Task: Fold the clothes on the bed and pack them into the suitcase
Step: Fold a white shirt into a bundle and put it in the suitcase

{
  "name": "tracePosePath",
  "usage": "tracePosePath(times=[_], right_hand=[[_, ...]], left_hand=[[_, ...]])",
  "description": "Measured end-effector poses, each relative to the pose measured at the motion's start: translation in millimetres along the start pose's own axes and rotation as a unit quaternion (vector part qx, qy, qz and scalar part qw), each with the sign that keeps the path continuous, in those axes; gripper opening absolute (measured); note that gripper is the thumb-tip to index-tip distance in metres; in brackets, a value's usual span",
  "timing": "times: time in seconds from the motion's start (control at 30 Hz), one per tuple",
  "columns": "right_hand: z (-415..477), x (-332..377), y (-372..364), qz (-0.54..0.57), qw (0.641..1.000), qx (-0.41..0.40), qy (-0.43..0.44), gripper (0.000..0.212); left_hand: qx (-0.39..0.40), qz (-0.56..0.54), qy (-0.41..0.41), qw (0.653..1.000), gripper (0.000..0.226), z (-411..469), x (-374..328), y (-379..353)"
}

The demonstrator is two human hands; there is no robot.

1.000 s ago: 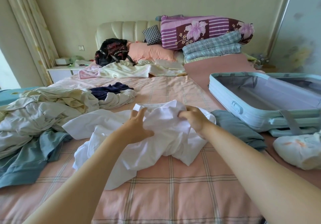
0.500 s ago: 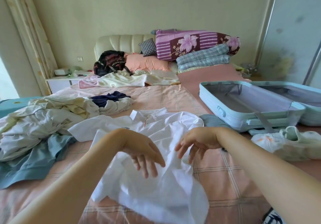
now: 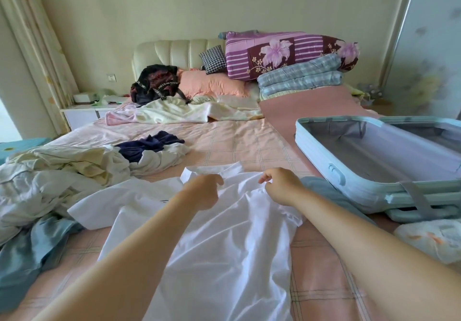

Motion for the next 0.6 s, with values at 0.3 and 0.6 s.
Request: tracePosePath(times=[0.3,0.6], right_hand=[[119.3,-3.5,-48.1,-0.139,0.990,-0.016,0.007,0.014],[209.3,-21.4,-59.0,-0.116,0.991,-0.021,-0.058,0.027]], left_hand=[[-0.015,0.162,0.002,0.987,0.054,117.6,55.9,-15.3],[0.088,0.194,0.050,0.976,0.041,226.3,84.3,-10.8]])
Point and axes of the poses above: each hand's wrist, its own z-axis towards the middle knuckle, its own y-axis out of the back of the hand, x = y × z, the point moved 1 cm from there along z, towards the middle knuckle, and after that the axes turned 3 degrees about y, right-handed, at the moved point
